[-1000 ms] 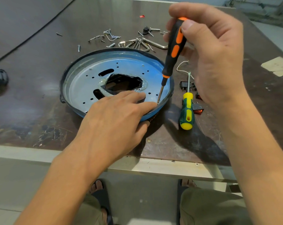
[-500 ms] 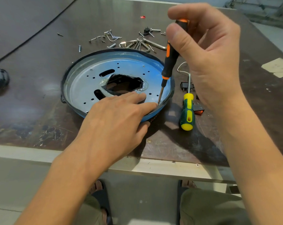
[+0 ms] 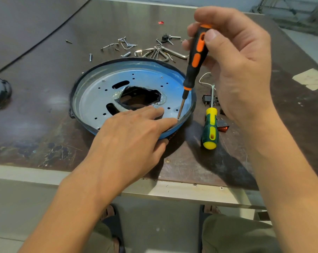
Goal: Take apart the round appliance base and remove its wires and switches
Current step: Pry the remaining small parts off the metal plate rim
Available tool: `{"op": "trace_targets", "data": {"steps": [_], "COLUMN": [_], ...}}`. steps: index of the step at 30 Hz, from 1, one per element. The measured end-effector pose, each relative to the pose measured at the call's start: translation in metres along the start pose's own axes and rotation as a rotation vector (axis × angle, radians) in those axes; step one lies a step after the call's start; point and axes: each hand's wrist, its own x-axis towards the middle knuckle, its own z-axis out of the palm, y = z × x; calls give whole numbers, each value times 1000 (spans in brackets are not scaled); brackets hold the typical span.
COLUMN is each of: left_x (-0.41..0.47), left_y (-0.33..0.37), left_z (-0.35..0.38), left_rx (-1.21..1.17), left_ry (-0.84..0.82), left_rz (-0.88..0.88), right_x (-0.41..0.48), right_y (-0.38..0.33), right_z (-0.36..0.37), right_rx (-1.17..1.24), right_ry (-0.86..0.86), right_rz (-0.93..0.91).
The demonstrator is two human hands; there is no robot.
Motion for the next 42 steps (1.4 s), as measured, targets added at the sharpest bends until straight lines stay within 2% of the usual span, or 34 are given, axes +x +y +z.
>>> {"op": "trace_targets", "data": {"steps": [2,8,13,19,24,30,37,42], "left_x": [0,0,0,0,1,0,1,1], "left_y": [0,0,1,0,0,0,0,0], "left_z": [0,1,2,3,1,2,3,4], "left_rx": [0,-1,29,9,8,19,32,41], "left_ry": [2,-1,30,17,7,19,14,14], "left_rz": [2,-1,17,2,0,4,11,8], "right_x": [-1,1,-1,-1,-3,0,-2,1], "right_y": [0,-1,1,0,2,1,1,1], "right_z": [2,4,2,7,7,8,4,7], "right_rx": [52,-66,76,-59,117,-29,120,-11], "right_ry": [13,29,11,20,35,19,57,56], "right_rz": [26,-74,12,-100,1,-68,6,-69]}}
